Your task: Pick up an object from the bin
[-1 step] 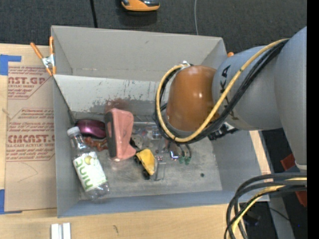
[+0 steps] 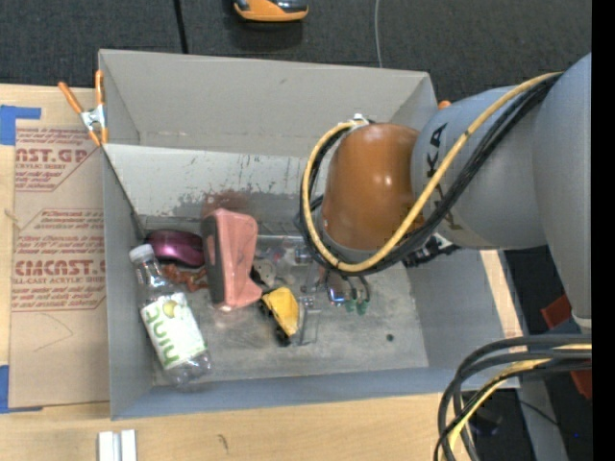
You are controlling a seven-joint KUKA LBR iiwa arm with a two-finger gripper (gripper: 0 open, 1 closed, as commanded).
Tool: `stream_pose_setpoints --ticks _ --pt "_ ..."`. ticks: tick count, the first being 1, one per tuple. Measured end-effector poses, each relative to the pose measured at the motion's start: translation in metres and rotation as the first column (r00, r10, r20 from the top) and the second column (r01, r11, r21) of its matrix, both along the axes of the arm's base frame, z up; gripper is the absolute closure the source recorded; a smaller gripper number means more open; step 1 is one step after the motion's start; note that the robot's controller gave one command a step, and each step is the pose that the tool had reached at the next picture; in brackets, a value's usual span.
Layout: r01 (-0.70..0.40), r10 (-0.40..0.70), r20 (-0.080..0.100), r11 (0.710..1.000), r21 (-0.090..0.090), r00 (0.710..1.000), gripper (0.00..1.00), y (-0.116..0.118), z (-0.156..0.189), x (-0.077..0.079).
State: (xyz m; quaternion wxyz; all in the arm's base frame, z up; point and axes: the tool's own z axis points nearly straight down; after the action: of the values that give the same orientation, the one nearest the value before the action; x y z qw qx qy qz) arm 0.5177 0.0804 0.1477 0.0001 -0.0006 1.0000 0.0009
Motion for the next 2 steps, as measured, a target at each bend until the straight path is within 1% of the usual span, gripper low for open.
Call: stream_pose_setpoints --ticks 1,2 --pt "-0.037 0.037 0.005 0.999 -0.001 0.999 0.0 -0.002 -0.043 0.003" --pt "0.087 -0.087 0.001 0.996 0.0 0.996 1.0 -0.008 -0.071 0.027"
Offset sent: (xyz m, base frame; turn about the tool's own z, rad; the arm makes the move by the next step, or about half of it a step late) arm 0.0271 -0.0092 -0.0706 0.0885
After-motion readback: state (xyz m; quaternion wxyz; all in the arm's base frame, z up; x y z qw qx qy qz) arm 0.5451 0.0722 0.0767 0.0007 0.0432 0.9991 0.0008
